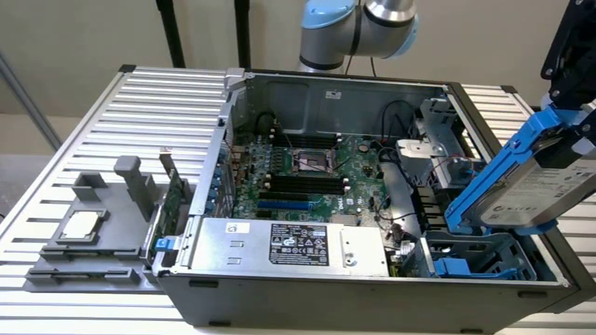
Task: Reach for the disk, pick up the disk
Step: 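Pick up the disk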
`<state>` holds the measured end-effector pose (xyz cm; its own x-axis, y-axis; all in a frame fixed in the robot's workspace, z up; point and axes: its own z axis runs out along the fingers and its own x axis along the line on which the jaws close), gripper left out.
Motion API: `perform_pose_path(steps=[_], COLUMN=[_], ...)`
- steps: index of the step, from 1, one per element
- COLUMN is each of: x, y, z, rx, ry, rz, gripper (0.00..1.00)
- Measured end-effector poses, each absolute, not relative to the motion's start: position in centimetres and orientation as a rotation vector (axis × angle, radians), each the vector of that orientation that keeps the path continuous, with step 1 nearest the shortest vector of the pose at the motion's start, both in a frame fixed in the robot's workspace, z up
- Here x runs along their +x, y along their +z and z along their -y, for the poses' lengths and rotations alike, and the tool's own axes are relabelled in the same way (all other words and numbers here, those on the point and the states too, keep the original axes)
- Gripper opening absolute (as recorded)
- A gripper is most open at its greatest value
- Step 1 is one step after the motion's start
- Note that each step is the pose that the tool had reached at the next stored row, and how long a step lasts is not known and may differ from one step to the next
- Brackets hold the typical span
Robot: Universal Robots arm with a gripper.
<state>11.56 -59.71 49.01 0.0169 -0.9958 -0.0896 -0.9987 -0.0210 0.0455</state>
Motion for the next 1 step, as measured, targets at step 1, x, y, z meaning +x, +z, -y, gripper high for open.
perform_pose_path(steps=[1], x=[11.56], y=[49.01], z=[59.71], rx=[-2.218], ry=[0.149], rz=[-2.177], gripper=[0.33])
